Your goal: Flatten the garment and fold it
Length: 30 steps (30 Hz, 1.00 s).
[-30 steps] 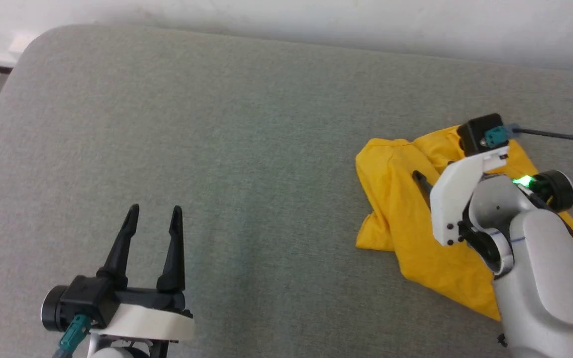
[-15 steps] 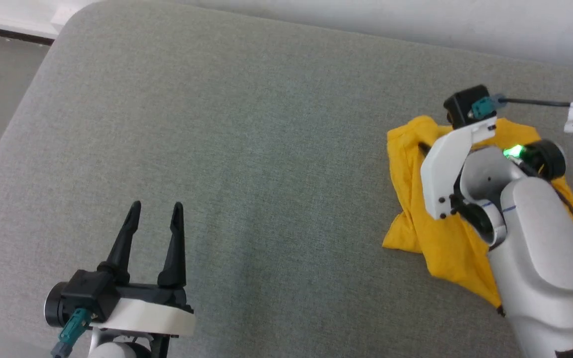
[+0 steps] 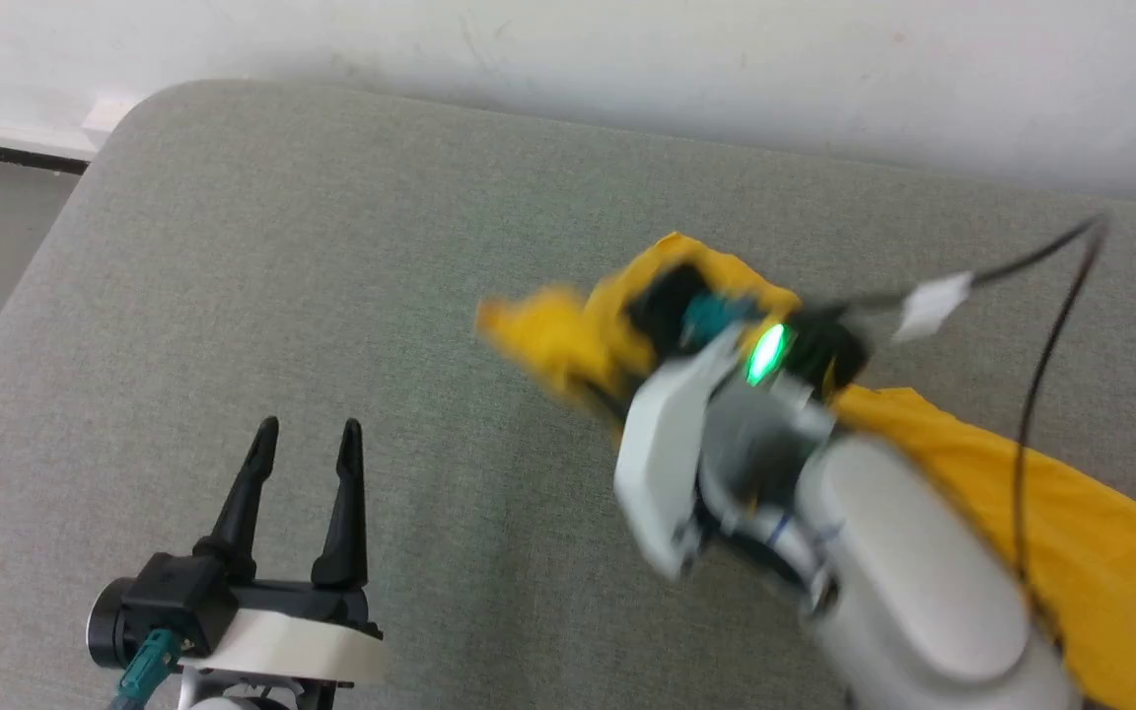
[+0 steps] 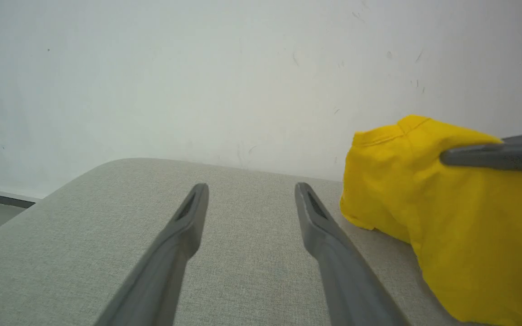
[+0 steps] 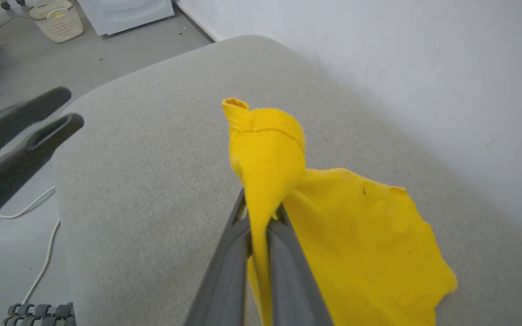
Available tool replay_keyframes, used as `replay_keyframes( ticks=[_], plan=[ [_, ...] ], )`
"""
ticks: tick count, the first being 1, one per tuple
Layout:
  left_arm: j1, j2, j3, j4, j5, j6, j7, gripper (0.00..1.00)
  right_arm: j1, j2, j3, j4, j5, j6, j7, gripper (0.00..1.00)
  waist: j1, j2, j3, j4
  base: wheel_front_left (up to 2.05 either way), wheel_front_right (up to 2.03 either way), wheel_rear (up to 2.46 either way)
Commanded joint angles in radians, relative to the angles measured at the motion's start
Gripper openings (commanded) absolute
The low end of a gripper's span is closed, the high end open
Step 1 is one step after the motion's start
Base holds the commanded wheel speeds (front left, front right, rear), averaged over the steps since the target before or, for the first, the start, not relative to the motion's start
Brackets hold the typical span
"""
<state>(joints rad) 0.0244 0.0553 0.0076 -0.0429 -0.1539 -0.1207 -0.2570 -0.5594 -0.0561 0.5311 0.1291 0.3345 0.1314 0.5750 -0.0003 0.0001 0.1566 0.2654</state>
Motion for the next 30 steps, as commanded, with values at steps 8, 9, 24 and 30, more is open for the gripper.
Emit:
replay_keyframes(
  ticks=[8,9,24,30],
  plan=[
    [0.003,-0.005,-0.013,0.003,-0.002,0.008,-0.005,1.00,0.177,-0.010,0.131,0.108,0.063,-0.001,0.039,1.00,0.0003,-0.0001,0.025,0.030,0.00,0.00,0.00],
    [0.001,-0.005,-0.015,0.006,-0.003,0.008,-0.005,1.00,0.180,-0.010,0.126,0.116,0.068,-0.001,0.037,1.00,0.0003,-0.0001,0.026,0.031,0.00,0.00,0.00],
    [-0.015,-0.005,-0.043,0.005,-0.017,0.013,-0.005,1.00,-0.069,-0.051,-0.232,0.192,-0.127,-0.001,-0.054,1.00,0.0003,-0.0001,0.066,0.070,0.00,0.00,0.00],
    [-0.043,-0.005,-0.067,0.019,-0.035,0.011,-0.005,1.00,-0.177,-0.094,-0.232,0.326,-0.181,-0.001,0.045,1.00,0.0003,-0.0001,0.121,0.111,0.00,0.00,0.00]
  ],
)
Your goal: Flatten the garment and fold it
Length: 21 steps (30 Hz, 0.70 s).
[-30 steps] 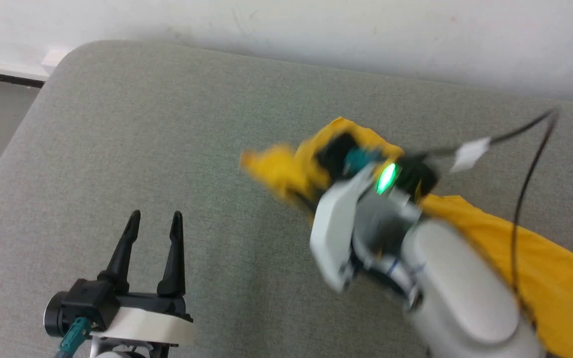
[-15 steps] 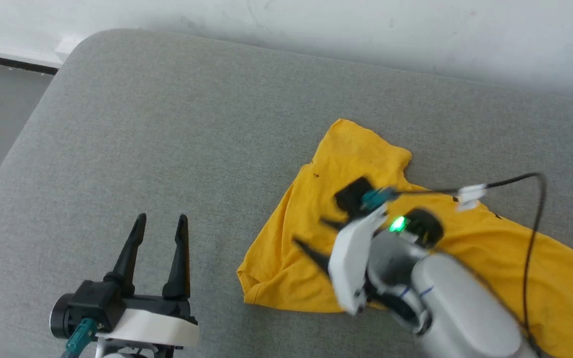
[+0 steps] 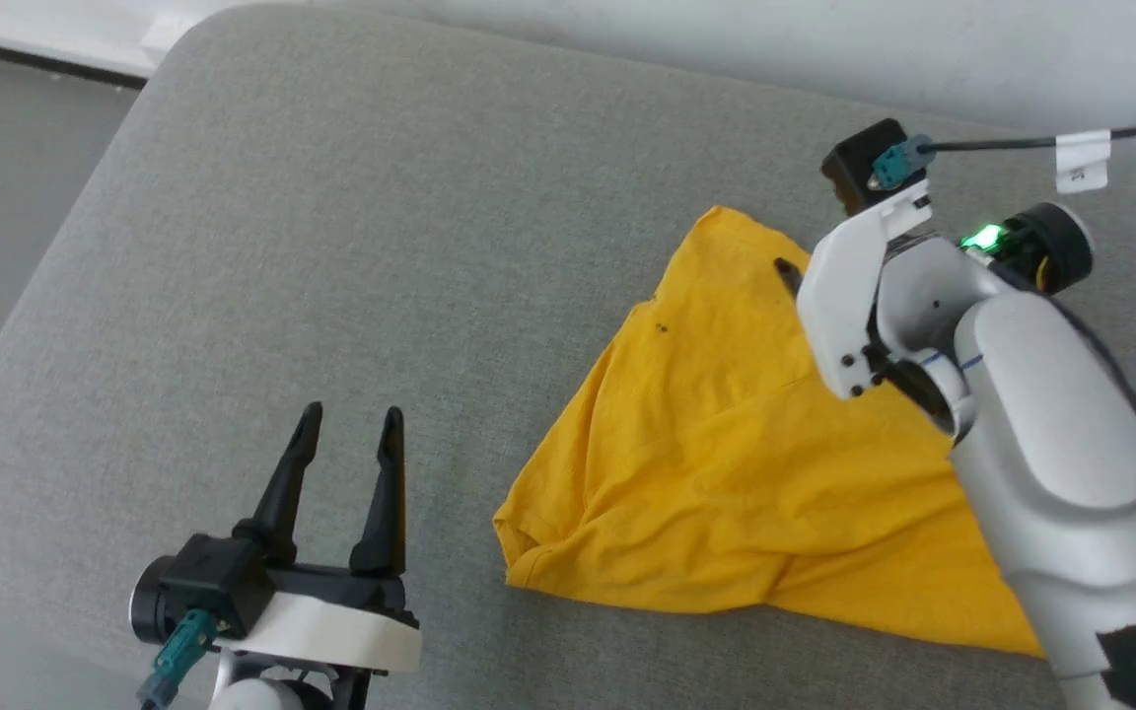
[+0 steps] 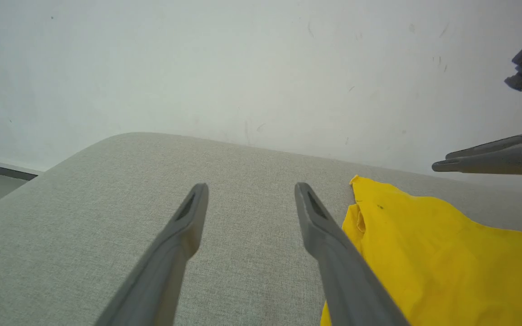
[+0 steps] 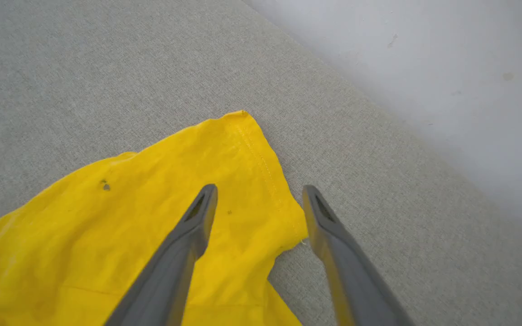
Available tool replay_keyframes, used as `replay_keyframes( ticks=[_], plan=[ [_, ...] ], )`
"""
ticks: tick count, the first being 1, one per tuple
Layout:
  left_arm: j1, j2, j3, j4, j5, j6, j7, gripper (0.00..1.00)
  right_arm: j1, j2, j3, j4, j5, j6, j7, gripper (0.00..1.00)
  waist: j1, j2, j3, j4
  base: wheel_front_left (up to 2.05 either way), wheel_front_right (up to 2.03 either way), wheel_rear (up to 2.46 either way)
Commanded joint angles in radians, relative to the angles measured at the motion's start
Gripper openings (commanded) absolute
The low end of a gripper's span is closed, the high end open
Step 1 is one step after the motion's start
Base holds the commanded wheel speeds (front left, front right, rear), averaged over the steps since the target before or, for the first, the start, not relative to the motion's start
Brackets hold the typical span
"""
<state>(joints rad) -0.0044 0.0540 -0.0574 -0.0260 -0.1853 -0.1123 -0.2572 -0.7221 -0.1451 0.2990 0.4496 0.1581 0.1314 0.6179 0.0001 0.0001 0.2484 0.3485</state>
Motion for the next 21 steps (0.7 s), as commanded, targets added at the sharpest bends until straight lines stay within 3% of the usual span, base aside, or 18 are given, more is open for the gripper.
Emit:
replay_keyframes(
  ticks=[1,15,17,19,21],
  plan=[
    [-0.019,-0.004,-0.008,0.004,-0.006,0.003,-0.005,1.00,-0.028,-0.012,-0.001,0.026,-0.009,-0.001,0.008,1.00,-0.0001,-0.0001,0.038,0.036,0.00,0.00,0.00],
    [-0.071,-0.004,-0.068,-0.001,-0.026,0.003,-0.005,1.00,-0.084,-0.055,0.023,0.264,-0.050,-0.001,0.092,1.00,-0.0001,-0.0001,0.101,0.102,0.00,0.00,0.00],
    [-0.075,-0.004,-0.074,0.000,-0.027,0.002,-0.005,1.00,-0.088,-0.055,0.007,0.283,-0.054,-0.001,0.098,0.39,-0.0001,-0.0001,0.105,0.102,0.00,0.00,0.00],
    [-0.078,-0.004,-0.076,0.001,-0.029,0.001,-0.005,1.00,-0.094,-0.050,-0.017,0.293,-0.067,-0.001,0.090,0.00,-0.0001,-0.0001,0.107,0.097,0.00,0.00,0.00],
    [-0.077,-0.004,-0.072,0.003,-0.027,0.002,-0.005,1.00,-0.104,-0.035,-0.049,0.290,-0.069,-0.001,0.067,0.00,-0.0001,-0.0001,0.100,0.084,0.00,0.00,0.00]
  ],
)
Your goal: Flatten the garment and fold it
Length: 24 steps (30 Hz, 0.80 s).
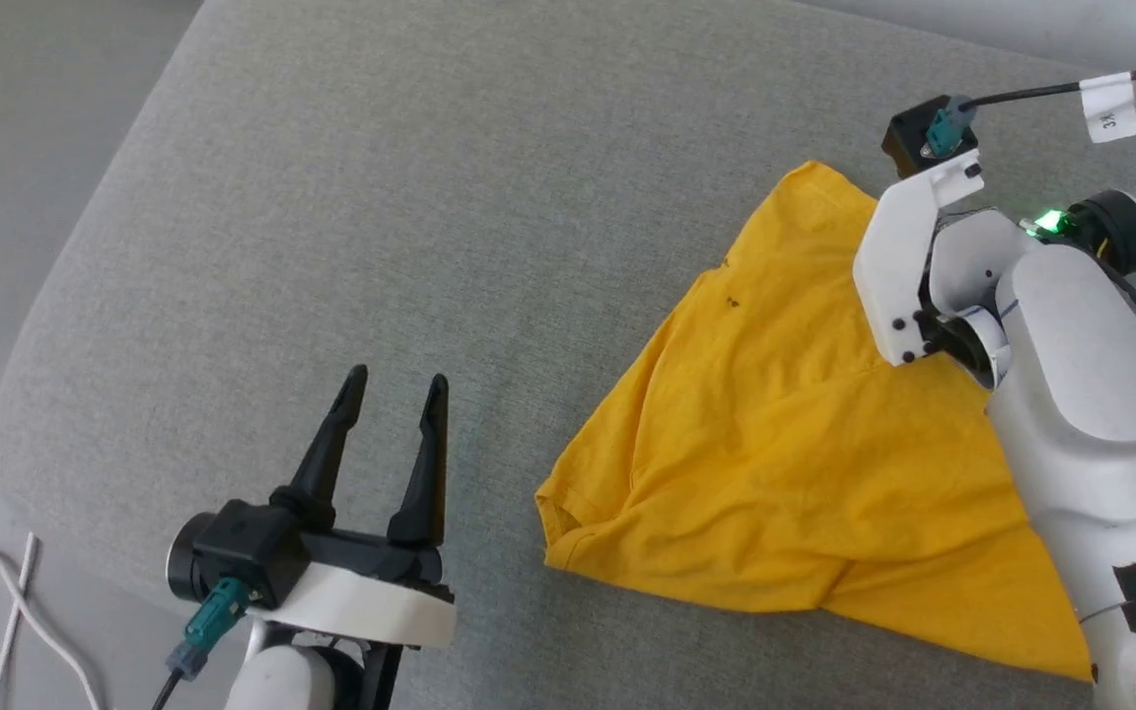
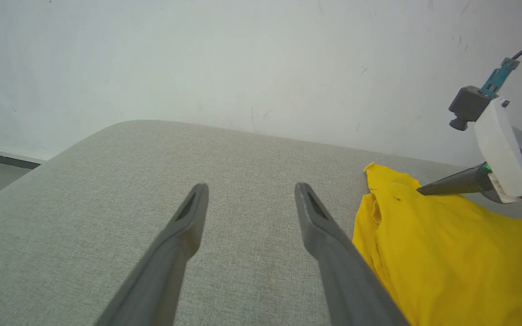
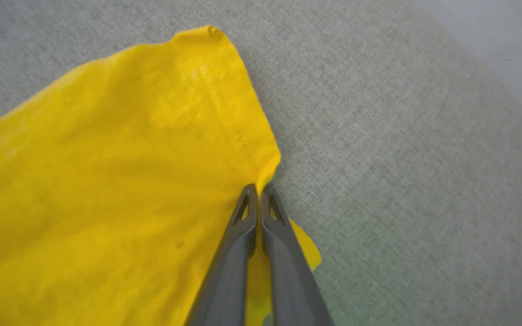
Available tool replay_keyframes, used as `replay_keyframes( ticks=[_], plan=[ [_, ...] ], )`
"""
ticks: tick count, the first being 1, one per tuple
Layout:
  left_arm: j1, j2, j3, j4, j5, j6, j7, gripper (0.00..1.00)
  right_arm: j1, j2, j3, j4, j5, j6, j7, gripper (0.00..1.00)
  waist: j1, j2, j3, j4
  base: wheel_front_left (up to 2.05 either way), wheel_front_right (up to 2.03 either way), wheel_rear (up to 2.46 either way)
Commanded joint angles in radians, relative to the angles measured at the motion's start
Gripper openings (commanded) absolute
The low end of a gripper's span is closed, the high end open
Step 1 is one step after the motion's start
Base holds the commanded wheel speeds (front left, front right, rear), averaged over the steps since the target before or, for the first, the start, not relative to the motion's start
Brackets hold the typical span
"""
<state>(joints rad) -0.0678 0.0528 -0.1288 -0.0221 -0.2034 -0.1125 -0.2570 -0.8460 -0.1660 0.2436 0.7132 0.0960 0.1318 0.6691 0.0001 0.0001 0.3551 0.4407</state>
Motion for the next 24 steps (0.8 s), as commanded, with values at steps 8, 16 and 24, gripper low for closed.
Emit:
replay_keyframes(
  ticks=[8,16,24],
  plan=[
    [0.019,-0.003,0.032,0.000,0.029,0.000,-0.005,1.00,-0.007,0.013,-0.087,-0.066,0.017,-0.001,-0.155,0.00,-0.0001,-0.0001,-0.097,-0.098,0.00,0.00,0.00],
    [0.084,0.016,0.084,-0.020,0.062,0.003,-0.005,1.00,0.109,-0.059,-0.191,-0.266,0.061,-0.001,-0.173,0.00,-0.0001,-0.0001,-0.192,-0.238,0.00,0.00,0.00],
    [0.120,0.029,0.096,-0.036,0.078,0.002,-0.005,1.00,0.418,-0.116,-0.512,-0.561,0.018,-0.001,-0.118,0.00,-0.0001,-0.0001,-0.215,-0.333,0.00,0.00,0.00]
  ],
)
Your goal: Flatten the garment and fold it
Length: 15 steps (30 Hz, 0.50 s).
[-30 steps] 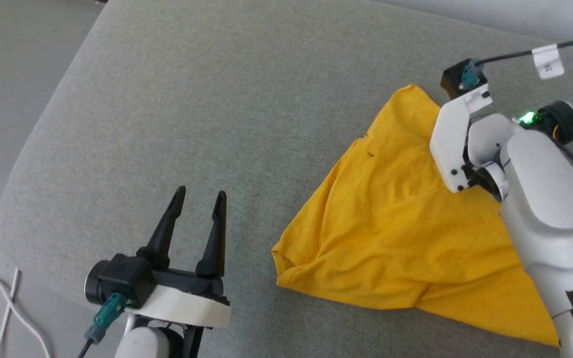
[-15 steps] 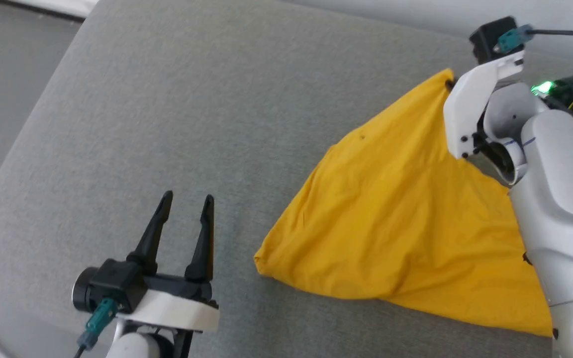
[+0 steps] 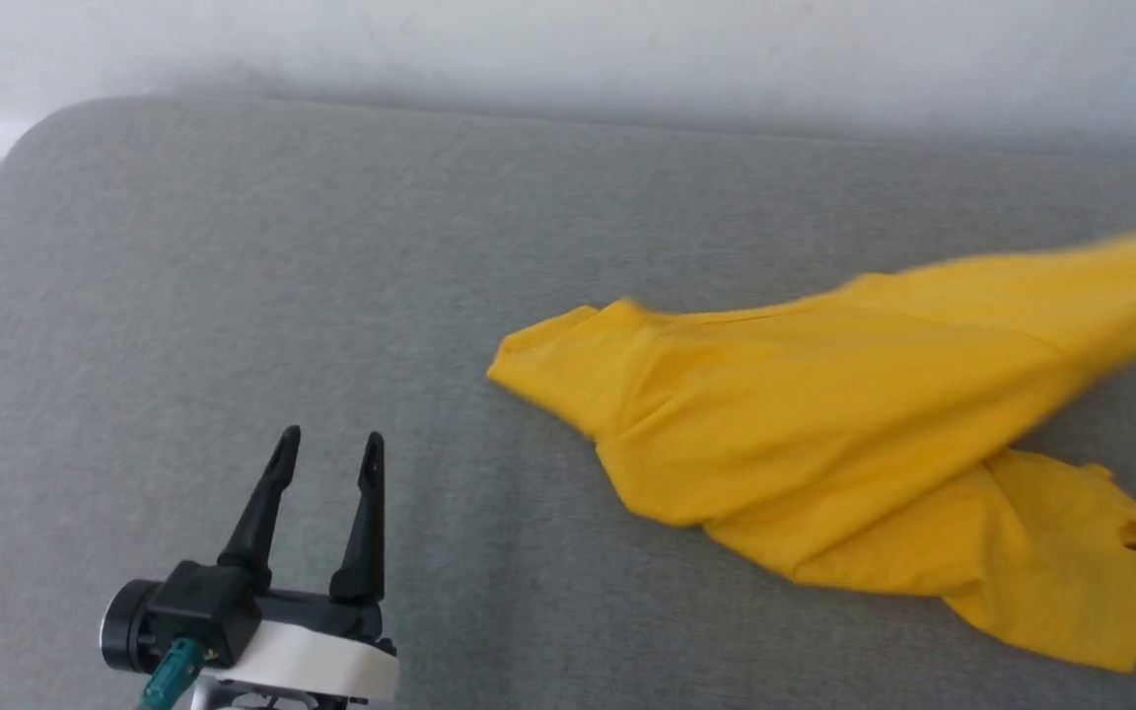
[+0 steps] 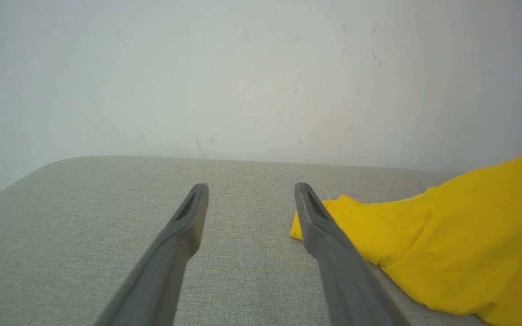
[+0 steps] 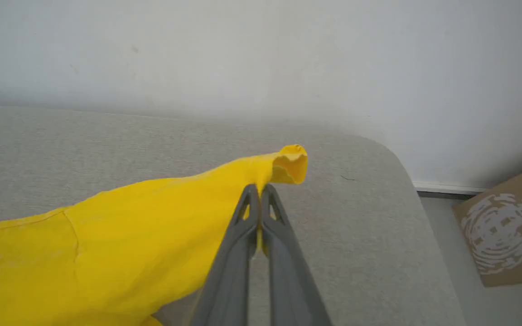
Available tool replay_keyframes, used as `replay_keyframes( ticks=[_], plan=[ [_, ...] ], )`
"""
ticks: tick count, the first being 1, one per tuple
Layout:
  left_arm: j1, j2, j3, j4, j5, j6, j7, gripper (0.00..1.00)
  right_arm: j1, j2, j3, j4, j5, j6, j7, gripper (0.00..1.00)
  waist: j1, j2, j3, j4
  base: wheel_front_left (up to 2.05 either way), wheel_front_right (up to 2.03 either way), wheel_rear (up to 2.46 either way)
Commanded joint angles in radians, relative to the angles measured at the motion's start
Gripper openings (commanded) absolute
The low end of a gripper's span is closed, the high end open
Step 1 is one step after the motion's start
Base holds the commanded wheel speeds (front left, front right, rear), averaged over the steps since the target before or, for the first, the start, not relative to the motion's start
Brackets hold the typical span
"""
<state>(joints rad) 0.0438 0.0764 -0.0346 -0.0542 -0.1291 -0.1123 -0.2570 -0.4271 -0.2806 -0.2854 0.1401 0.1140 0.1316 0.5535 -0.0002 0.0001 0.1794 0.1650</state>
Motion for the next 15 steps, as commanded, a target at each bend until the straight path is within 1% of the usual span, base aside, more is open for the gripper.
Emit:
replay_keyframes(
  ticks=[1,4,7,10,13,14,15],
  plan=[
    [0.012,0.005,-0.001,-0.007,0.006,0.003,-0.005,1.00,0.051,0.003,-0.033,-0.022,-0.013,-0.001,0.006,0.00,0.0002,-0.0001,-0.038,-0.062,0.00,0.00,0.00],
    [0.012,0.007,-0.005,-0.009,0.007,0.001,-0.005,1.00,0.202,0.041,-0.190,-0.106,-0.051,-0.001,0.008,0.00,0.0002,-0.0001,-0.030,-0.070,0.00,0.00,0.00],
    [0.014,0.013,-0.007,-0.008,0.010,-0.001,-0.005,1.00,0.330,0.091,-0.324,-0.150,-0.101,-0.001,-0.025,0.00,0.0002,-0.0001,-0.021,-0.072,0.00,0.00,0.00],
    [0.015,0.027,0.000,-0.003,0.005,-0.002,-0.005,1.00,0.401,0.159,-0.391,-0.146,-0.117,-0.001,-0.052,0.00,0.0002,-0.0001,-0.017,-0.077,0.00,0.00,0.00],
    [0.022,0.036,0.004,-0.004,0.008,-0.002,-0.005,1.00,0.418,0.201,-0.392,-0.125,-0.121,-0.001,-0.094,0.00,0.0002,-0.0001,-0.016,-0.089,0.00,0.00,0.00],
    [0.022,0.041,0.007,-0.002,0.006,-0.002,-0.005,1.00,0.412,0.209,-0.386,-0.114,-0.125,-0.001,-0.116,0.24,0.0002,-0.0001,-0.015,-0.093,0.00,0.00,0.00],
    [0.020,0.045,0.009,0.000,0.004,-0.002,-0.005,1.00,0.404,0.214,-0.374,-0.103,-0.131,-0.001,-0.136,0.52,0.0002,-0.0001,-0.015,-0.097,0.00,0.00,0.00]
  ],
)
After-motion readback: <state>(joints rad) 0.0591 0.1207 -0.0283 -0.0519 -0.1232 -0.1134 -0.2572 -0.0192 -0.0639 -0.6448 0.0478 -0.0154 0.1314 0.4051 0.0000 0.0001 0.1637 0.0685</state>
